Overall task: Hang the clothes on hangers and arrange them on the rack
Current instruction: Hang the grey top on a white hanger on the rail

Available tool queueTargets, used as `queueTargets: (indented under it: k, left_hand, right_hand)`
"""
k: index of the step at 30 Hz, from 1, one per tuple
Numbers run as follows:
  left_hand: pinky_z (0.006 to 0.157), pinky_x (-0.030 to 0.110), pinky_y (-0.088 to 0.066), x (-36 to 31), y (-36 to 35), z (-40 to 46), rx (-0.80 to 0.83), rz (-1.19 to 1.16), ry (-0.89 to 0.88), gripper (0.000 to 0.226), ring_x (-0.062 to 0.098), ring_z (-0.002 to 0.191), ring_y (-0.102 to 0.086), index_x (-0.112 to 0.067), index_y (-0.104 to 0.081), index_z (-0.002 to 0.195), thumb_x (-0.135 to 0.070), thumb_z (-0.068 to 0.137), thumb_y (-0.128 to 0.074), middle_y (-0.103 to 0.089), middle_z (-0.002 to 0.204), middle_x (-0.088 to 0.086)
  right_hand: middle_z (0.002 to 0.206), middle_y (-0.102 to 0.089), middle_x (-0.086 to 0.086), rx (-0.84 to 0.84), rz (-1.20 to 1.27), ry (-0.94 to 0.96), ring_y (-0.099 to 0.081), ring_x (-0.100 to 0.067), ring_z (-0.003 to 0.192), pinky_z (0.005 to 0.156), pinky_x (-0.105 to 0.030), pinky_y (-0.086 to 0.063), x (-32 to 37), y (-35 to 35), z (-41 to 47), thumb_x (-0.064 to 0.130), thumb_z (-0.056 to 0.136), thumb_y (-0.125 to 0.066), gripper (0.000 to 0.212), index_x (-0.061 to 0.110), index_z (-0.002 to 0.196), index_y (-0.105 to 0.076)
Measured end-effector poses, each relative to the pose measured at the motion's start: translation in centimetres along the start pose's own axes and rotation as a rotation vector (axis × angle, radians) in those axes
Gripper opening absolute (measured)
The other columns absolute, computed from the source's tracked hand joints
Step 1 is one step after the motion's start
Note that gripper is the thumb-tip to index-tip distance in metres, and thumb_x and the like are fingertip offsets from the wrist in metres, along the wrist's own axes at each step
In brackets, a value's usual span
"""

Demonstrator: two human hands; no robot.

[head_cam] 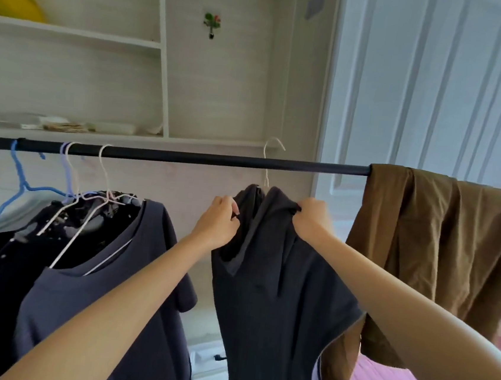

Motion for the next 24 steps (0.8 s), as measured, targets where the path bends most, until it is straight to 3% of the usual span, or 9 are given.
queueTargets:
  k: [4,8,14,16,17,19,20,24]
  left_hand:
    - [0.086,0.027,-0.048,2.2,0.9,-0.2,0.017,-0.001,0.069,0.026,0.02,0.1,-0.055,-0.008,-0.046,0.12,-0.01,0.094,-0.05,-0.045,0.129,0.01]
    - [0.096,0.032,-0.042,5.0,2.2,-0.7,0.086,0.027,0.13,0.042,0.026,0.121,-0.05,-0.006,-0.038,0.135,-0.011,0.094,-0.049,-0.038,0.141,0.011]
    - [0.104,0.033,-0.036,7.9,3.2,-1.6,0.189,0.052,0.208,0.054,0.027,0.135,-0.039,-0.009,-0.029,0.146,-0.016,0.097,-0.047,-0.032,0.152,0.009]
    - [0.095,0.03,-0.042,7.3,3.1,-1.9,0.268,0.017,0.183,0.04,0.027,0.125,-0.049,-0.009,-0.041,0.139,-0.015,0.1,-0.039,-0.05,0.138,0.006]
    - [0.082,0.027,-0.044,6.7,3.1,-2.2,0.297,-0.015,0.17,0.032,0.027,0.109,-0.055,-0.009,-0.053,0.127,-0.014,0.102,-0.034,-0.06,0.116,0.003]
    - [0.063,0.026,-0.034,5.5,3.8,-2.6,0.307,-0.085,0.152,0.03,0.021,0.078,-0.049,-0.01,-0.056,0.09,-0.017,0.103,-0.029,-0.052,0.075,-0.001]
    - [0.061,0.027,-0.03,5.0,4.4,-2.7,0.301,-0.131,0.151,0.031,0.018,0.071,-0.045,-0.011,-0.05,0.081,-0.022,0.103,-0.03,-0.047,0.069,-0.002]
    - [0.072,0.03,-0.033,3.7,6.3,-3.4,0.315,-0.235,0.115,0.034,0.017,0.075,-0.046,-0.013,-0.052,0.085,-0.038,0.1,-0.035,-0.049,0.079,0.002]
  right_hand:
    - [0.079,-0.059,-0.011,0.039,-0.039,0.083,-0.054,-0.026,0.068,0.061,-0.032,-0.047,1.8,-1.1,1.6,-0.001,0.086,-0.041,0.025,-0.003,0.089,-0.065]
    - [0.08,-0.059,-0.01,0.204,-0.063,0.16,-0.053,-0.025,0.068,0.057,-0.028,-0.043,2.3,-4.4,1.4,-0.001,0.086,-0.041,0.023,-0.004,0.081,-0.063]
    - [0.079,-0.059,0.0,0.338,-0.156,0.437,-0.053,-0.025,0.082,0.077,-0.036,-0.043,2.2,-5.7,1.3,-0.001,0.087,-0.044,0.032,0.021,0.068,-0.057]
    - [0.085,-0.064,-0.001,0.297,-0.095,0.469,-0.055,-0.024,0.085,0.081,-0.036,-0.044,2.4,-4.8,1.4,-0.003,0.087,-0.044,0.03,0.014,0.081,-0.068]
    - [0.087,-0.064,-0.002,0.257,-0.049,0.475,-0.055,-0.023,0.086,0.083,-0.035,-0.045,2.6,-4.2,1.4,-0.004,0.088,-0.045,0.029,0.009,0.089,-0.071]
    - [0.085,-0.062,-0.001,0.175,0.026,0.477,-0.053,-0.022,0.084,0.084,-0.036,-0.045,3.0,-3.2,1.4,-0.004,0.088,-0.046,0.026,0.004,0.091,-0.07]
    - [0.083,-0.061,-0.001,0.143,0.05,0.462,-0.053,-0.023,0.084,0.083,-0.037,-0.045,3.1,-2.8,1.3,-0.004,0.087,-0.047,0.024,0.005,0.089,-0.069]
    - [0.081,-0.062,-0.003,0.053,0.207,0.306,-0.053,-0.021,0.081,0.073,-0.027,-0.039,3.4,-1.9,1.0,-0.006,0.086,-0.049,0.024,0.004,0.093,-0.071]
Point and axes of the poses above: each hand's wrist, its own z-axis towards the middle knuckle, its own y-axis out of the back of the hand, x = y × z, the point moved 4 cm from there along z, towards the middle knuckle
